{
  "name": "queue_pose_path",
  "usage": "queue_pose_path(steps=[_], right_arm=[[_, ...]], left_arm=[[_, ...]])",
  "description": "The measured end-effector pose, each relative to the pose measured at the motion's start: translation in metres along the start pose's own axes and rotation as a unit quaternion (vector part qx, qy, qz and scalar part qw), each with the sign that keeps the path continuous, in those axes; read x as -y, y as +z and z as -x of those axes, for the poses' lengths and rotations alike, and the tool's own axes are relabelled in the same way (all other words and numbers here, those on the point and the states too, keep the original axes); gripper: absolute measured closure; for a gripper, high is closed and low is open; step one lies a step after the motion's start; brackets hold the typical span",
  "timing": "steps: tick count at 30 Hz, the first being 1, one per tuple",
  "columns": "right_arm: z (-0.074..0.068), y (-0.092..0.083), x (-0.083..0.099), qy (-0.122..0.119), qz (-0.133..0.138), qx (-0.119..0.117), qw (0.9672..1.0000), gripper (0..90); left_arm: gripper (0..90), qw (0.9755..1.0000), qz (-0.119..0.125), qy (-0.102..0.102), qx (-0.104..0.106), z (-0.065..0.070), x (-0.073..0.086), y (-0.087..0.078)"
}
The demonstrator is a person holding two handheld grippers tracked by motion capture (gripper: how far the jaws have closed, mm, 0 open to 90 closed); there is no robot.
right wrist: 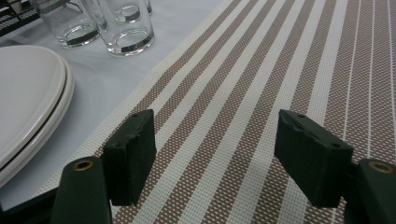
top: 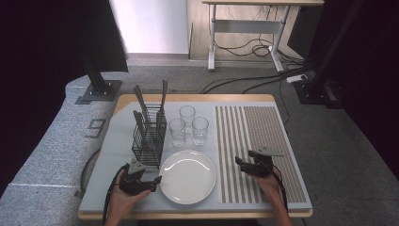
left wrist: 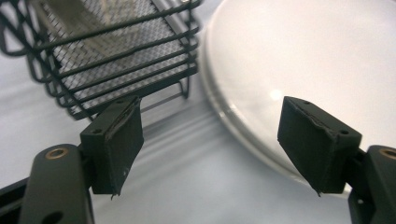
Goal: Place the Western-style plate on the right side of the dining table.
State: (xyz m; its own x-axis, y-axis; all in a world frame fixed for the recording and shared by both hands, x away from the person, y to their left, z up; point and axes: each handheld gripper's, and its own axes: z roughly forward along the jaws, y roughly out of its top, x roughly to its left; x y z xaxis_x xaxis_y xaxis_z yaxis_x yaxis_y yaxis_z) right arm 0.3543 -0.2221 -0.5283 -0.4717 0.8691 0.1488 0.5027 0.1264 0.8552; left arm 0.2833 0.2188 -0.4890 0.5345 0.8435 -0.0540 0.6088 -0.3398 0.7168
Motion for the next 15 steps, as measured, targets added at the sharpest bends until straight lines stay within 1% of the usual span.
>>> queue_pose_path(steps=[1,5,8,10,11,12,15], right_arm=[[0.0,0.0,0.0,0.0,0.0,0.0,1.0,29.3],[-0.002,0.0,0.0,-0.007,0.0,0.008,0.9999,29.3],[-0.003,0.0,0.0,-0.01,0.003,0.013,0.9999,29.3],[-0.003,0.0,0.0,-0.01,0.003,0.015,0.9998,29.4],[-0.003,0.0,0.0,-0.01,0.003,0.015,0.9998,29.4],[-0.003,0.0,0.0,-0.011,0.004,0.016,0.9998,29.5],[-0.004,-0.001,0.001,-0.013,0.003,0.015,0.9998,29.6]], left_arm=[[22.0,1.0,0.0,0.0,0.0,0.0,0.0,0.0],[21.7,0.9998,0.013,0.0,0.013,0.005,-0.002,-0.004],[21.0,0.9997,0.016,0.007,0.016,0.011,-0.003,-0.005],[20.5,0.9996,0.018,0.012,0.021,0.018,-0.005,-0.005],[20.5,0.9994,0.017,0.018,0.023,0.02,-0.005,-0.004],[20.5,0.9992,0.02,0.019,0.028,0.025,-0.007,-0.003],[20.5,0.9992,0.018,0.022,0.028,0.028,-0.007,-0.001]])
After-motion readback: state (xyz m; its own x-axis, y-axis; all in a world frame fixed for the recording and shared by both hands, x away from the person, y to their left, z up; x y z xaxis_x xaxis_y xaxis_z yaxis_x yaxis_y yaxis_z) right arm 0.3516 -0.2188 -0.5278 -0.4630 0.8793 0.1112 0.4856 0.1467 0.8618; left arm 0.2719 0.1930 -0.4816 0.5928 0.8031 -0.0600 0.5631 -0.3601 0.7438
